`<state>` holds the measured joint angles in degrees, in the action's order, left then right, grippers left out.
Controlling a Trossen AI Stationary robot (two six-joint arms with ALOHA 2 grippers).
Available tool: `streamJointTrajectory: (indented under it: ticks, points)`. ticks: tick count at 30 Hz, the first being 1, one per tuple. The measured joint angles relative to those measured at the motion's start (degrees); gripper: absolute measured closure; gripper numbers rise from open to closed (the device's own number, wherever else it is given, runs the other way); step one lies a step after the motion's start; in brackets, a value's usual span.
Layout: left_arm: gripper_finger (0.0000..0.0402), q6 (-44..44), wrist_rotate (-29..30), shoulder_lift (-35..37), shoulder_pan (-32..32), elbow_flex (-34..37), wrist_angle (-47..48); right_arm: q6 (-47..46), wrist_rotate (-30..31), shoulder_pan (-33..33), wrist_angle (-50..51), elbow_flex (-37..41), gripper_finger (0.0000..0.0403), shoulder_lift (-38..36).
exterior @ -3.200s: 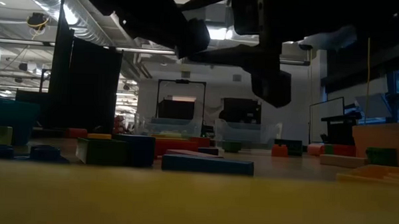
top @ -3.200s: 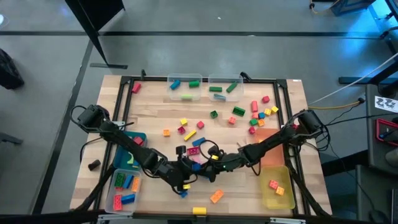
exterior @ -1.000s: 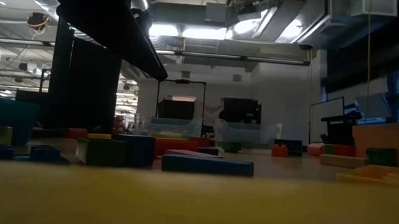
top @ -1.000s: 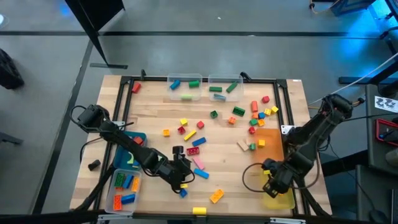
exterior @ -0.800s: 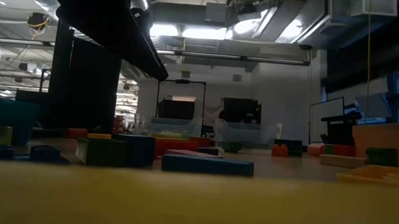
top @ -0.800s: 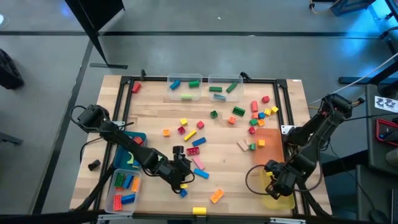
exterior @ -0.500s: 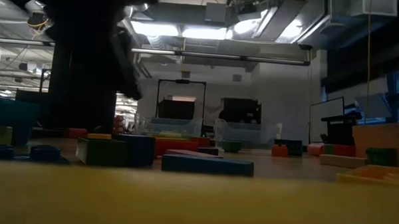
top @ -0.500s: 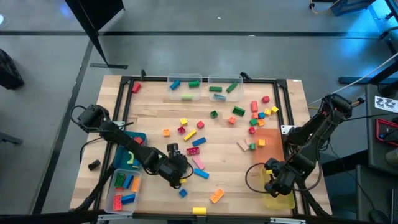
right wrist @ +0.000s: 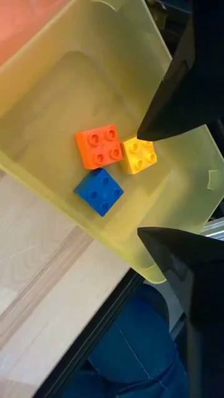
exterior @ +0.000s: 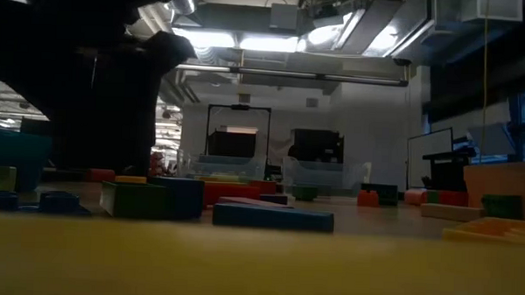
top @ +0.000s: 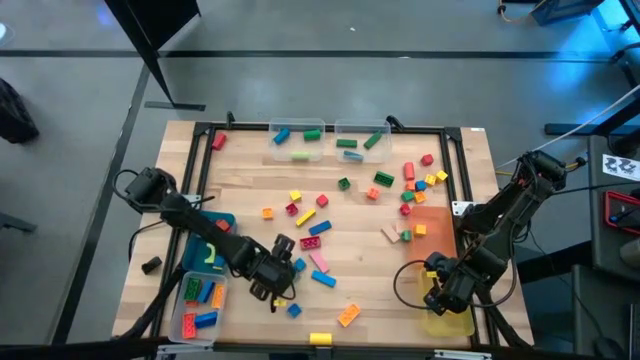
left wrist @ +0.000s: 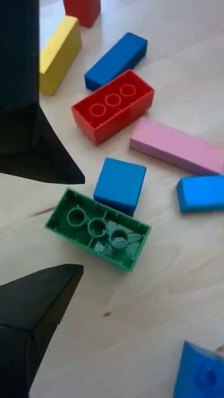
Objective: Sort blocks by size
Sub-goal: Put the green game piece into the bottom left transparent bin
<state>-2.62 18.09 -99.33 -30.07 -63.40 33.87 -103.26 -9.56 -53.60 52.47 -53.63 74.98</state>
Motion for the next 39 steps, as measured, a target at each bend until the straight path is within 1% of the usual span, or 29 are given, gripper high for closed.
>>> streamJointTrajectory:
  ticks: [6, 10, 12, 18, 27, 29, 31, 35, 37, 39]
  points:
    - [0.0196, -0.32, -0.48, -0.03, 2.38, 0.20, -0.37, 0.01, 0.02, 0.00, -0.07, 0.00, 0.0162, 0.02]
    - [0.0196, 0.95, -6.41, -0.04, 3.59, 0.20, -0.26, 0.02, 0.04, 0.00, -0.09, 0.00, 0.0162, 0.02]
    - [0.0196, 0.71, -8.07, -0.04, 3.68, 0.20, -0.26, 0.02, 0.07, 0.00, -0.09, 0.00, 0.0162, 0.02]
    - [0.0196, -1.32, -8.36, -0.78, 3.90, 0.22, -0.40, 0.04, 0.09, 0.00, -0.18, 0.00, 0.0162, 0.02]
    - [0.0196, -2.35, -8.66, -4.88, 4.70, 0.22, -2.59, 0.18, 0.11, 0.00, -1.39, 0.00, 0.0162, 0.07]
    - [0.0196, -2.35, -8.74, -5.63, 4.73, 0.24, -2.60, 1.40, 0.25, 0.00, -2.21, 0.00, 0.0162, 0.07]
    - [0.0196, -2.32, -8.75, -6.01, 4.73, 0.24, -2.74, 4.33, 1.23, 0.00, -3.47, 0.00, 0.0162, 0.07]
    - [0.0199, -2.06, -9.72, -6.19, 4.73, 0.24, -2.43, 12.08, 6.11, -0.02, -8.63, 0.00, 0.0162, 0.07]
    - [0.0212, -1.96, -10.51, -6.19, 4.73, 0.24, -2.43, 14.55, 9.90, 0.00, -12.36, 0.00, 0.0162, 0.07]
    - [0.0236, -1.90, -11.10, -6.19, 4.73, 0.24, -2.32, 16.77, 14.18, 0.00, -16.01, 0.02, 0.0162, 0.07]
